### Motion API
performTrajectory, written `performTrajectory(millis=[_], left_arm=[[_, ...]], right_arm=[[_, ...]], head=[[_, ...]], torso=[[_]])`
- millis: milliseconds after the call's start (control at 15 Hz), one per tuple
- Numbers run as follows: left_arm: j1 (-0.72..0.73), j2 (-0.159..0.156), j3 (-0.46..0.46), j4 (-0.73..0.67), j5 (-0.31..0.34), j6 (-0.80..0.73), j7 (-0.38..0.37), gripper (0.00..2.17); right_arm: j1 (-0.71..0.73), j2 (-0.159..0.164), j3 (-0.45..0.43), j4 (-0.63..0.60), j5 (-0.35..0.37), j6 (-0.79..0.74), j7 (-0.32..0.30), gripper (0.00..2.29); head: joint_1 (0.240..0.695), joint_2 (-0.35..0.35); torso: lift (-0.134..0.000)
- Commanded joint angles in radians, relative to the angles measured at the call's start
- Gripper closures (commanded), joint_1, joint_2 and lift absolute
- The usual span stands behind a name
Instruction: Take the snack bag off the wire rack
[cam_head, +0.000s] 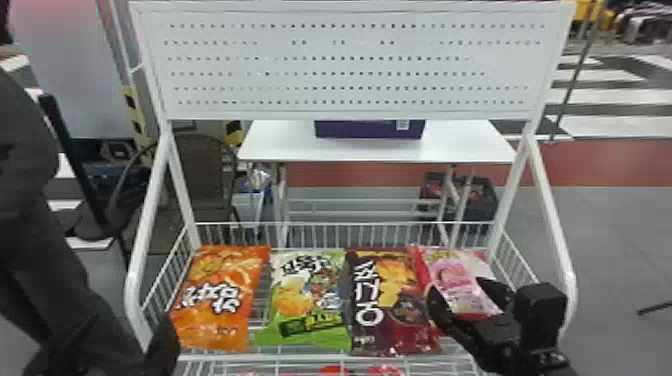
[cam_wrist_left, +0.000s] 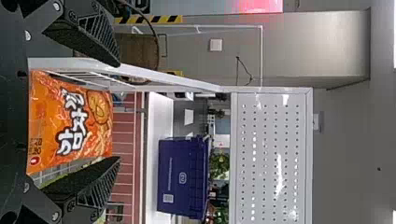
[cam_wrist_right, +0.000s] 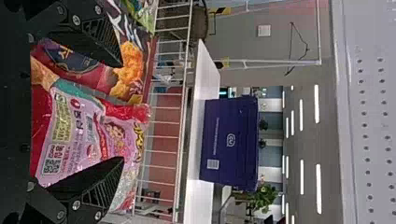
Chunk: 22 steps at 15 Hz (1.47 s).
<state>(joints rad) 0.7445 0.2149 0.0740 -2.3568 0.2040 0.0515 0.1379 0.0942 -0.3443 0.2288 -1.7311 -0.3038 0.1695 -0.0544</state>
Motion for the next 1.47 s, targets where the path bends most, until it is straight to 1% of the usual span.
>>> performTrajectory(millis=[0, 333, 667, 733, 867, 933, 1000, 1067, 1133, 1200, 1400], left_arm=[[-0.002, 0.003, 0.001, 0.004, 0.0, 0.0, 0.002, 0.19], [-0.016, 0.004, 0.0, 0.018, 0.0, 0.0, 0.0, 0.19], [-0.019, 0.003, 0.0, 0.021, 0.0, 0.0, 0.0, 0.19], [-0.019, 0.003, 0.0, 0.021, 0.002, 0.0, 0.0, 0.19], [-0.019, 0.004, 0.0, 0.021, 0.0, 0.003, 0.0, 0.19], [-0.019, 0.004, 0.001, 0.021, 0.0, 0.003, 0.0, 0.19], [-0.019, 0.006, 0.001, 0.021, 0.0, 0.003, 0.0, 0.19], [-0.02, 0.006, 0.001, 0.019, 0.0, 0.003, 0.0, 0.19], [-0.02, 0.006, 0.001, 0.019, 0.0, 0.003, 0.0, 0.19], [-0.024, 0.006, 0.0, 0.021, 0.0, 0.003, 0.0, 0.19], [-0.025, 0.006, -0.002, 0.021, 0.0, 0.009, 0.0, 0.19]], right_arm=[[-0.039, 0.005, 0.0, 0.07, -0.001, -0.005, -0.001, 0.21], [-0.067, 0.007, 0.0, 0.143, 0.0, -0.02, -0.013, 0.21], [-0.079, 0.01, 0.0, 0.166, -0.005, -0.008, -0.013, 0.22], [-0.079, 0.01, 0.0, 0.166, -0.005, 0.002, -0.013, 0.32], [-0.079, 0.008, -0.005, 0.166, -0.005, 0.026, -0.013, 0.42], [-0.079, 0.008, -0.008, 0.166, -0.006, 0.035, -0.013, 0.58], [-0.079, 0.008, -0.009, 0.166, -0.011, 0.038, -0.012, 0.9], [-0.077, 0.01, -0.009, 0.163, -0.015, 0.045, -0.012, 1.42], [-0.074, 0.008, -0.011, 0.156, -0.017, 0.048, -0.013, 1.84], [-0.074, 0.008, -0.011, 0.151, -0.02, 0.066, -0.013, 2.03], [-0.067, 0.008, -0.012, 0.146, -0.021, 0.069, -0.013, 2.05]], head=[[0.499, 0.0], [0.499, 0.0], [0.499, 0.0], [0.499, 0.0], [0.499, 0.0], [0.499, 0.0], [0.499, 0.0], [0.499, 0.0], [0.499, 0.0], [0.499, 0.0], [0.499, 0.0]], torso=[[0.0], [0.0], [0.0], [0.0], [0.0], [0.0], [0.0], [0.0], [0.0], [0.0], [0.0]])
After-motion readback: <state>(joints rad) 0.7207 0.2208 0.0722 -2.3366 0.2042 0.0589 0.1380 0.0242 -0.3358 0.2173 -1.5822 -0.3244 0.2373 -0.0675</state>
